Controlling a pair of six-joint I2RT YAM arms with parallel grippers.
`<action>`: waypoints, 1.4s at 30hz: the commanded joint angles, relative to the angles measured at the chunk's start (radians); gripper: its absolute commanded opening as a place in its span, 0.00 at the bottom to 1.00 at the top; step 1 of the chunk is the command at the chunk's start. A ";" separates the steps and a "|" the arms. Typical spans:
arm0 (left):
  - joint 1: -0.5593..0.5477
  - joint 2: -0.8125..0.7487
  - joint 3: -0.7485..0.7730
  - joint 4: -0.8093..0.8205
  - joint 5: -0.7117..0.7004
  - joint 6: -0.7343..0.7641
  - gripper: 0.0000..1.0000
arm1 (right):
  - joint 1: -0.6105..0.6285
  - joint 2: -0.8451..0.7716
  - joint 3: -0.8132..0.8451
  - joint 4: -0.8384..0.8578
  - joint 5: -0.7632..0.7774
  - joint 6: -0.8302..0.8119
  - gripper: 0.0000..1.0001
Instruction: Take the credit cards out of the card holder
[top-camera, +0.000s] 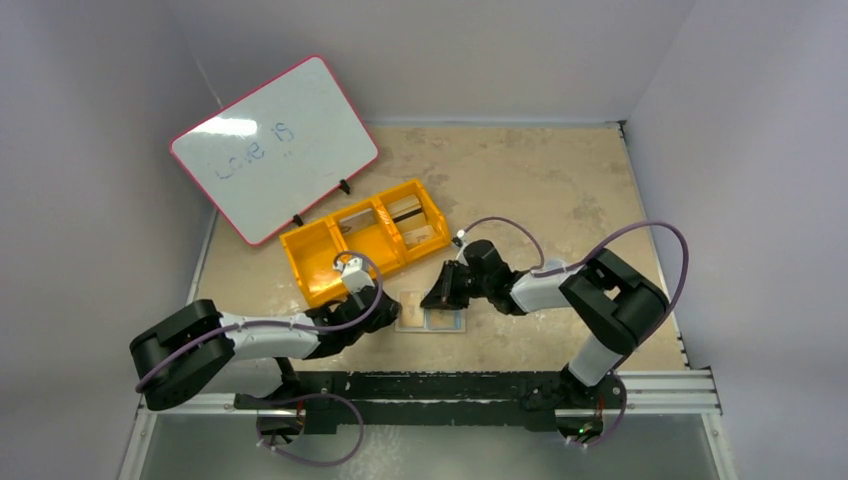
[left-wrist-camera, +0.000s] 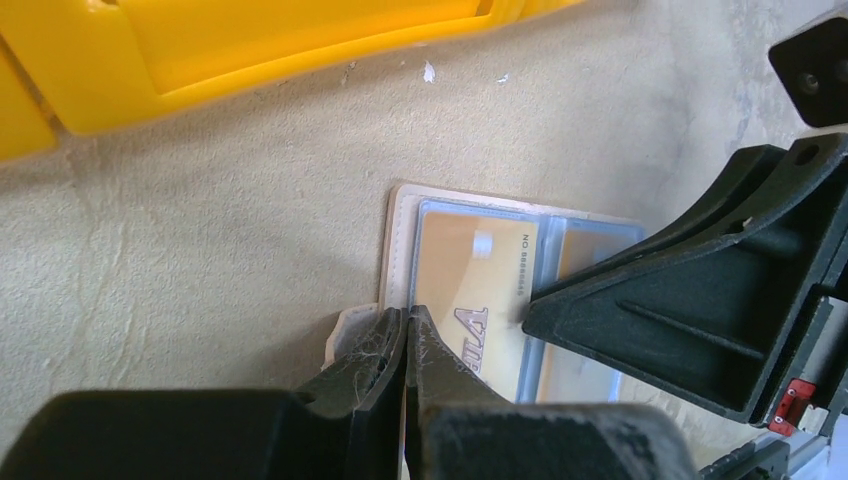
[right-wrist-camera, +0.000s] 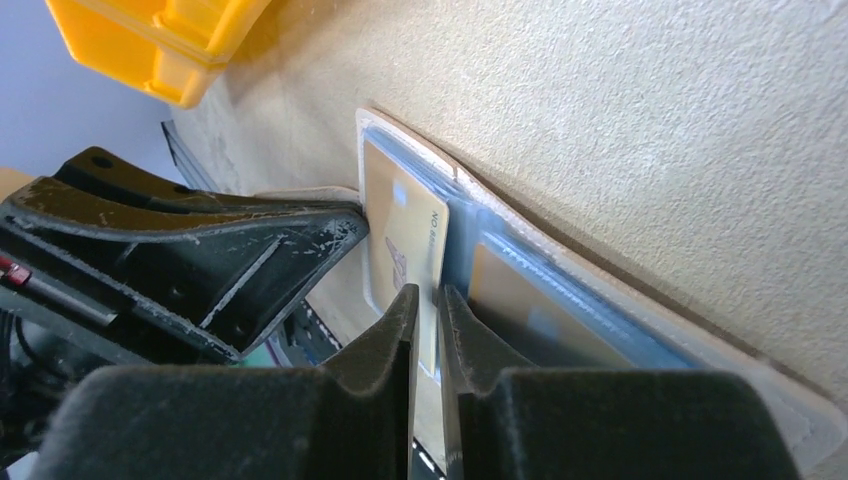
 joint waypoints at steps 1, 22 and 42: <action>-0.023 0.029 -0.050 -0.065 0.108 -0.040 0.00 | 0.012 -0.055 -0.013 0.172 -0.060 0.040 0.10; -0.026 -0.026 -0.069 -0.072 0.058 -0.066 0.00 | 0.008 -0.083 0.055 -0.053 -0.003 -0.044 0.22; -0.026 -0.200 -0.026 -0.108 0.009 0.011 0.26 | 0.008 -0.036 0.038 0.008 -0.046 -0.041 0.00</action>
